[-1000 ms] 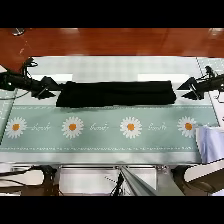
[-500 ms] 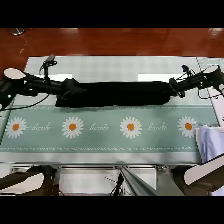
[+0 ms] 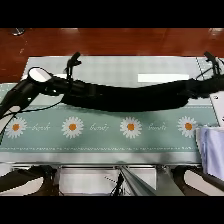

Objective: Fold the shirts.

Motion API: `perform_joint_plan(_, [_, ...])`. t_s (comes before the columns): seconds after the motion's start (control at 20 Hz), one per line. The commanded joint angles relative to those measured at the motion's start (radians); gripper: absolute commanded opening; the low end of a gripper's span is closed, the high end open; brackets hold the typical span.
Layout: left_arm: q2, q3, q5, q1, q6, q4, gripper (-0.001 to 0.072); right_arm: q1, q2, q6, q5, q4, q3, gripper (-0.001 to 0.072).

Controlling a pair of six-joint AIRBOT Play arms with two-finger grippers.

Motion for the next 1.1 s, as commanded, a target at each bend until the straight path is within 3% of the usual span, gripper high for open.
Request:
perform_joint_plan(0.0, [-0.087, 0.078, 0.124, -0.175, -0.24, 0.285, 0.003, -0.011, 0.37, 0.071, -0.027, -0.026, -0.235, 0.002])
perform_joint_plan(0.3, [-0.385, 0.366, 0.125, -0.423, -0.283, 0.203, 0.0031, -0.008, 0.704, 0.2, 0.054, 0.002, -0.32, 0.002])
perform_joint_plan(0.7, [-0.551, 0.465, 0.112, -0.644, -0.274, -0.034, 0.0033, -0.008, 0.723, 0.198, 0.065, 0.084, -0.32, 0.002])
perform_joint_plan(0.85, [-0.546, 0.484, 0.08, -0.597, -0.274, -0.035, 0.0033, -0.008, 0.723, 0.198, 0.06, 0.084, -0.32, 0.0021])
perform_joint_plan(1.05, [-0.485, 0.502, -0.031, -0.313, -0.249, -0.034, 0.0032, -0.008, 0.713, 0.198, 0.059, 0.113, -0.319, 0.0021])
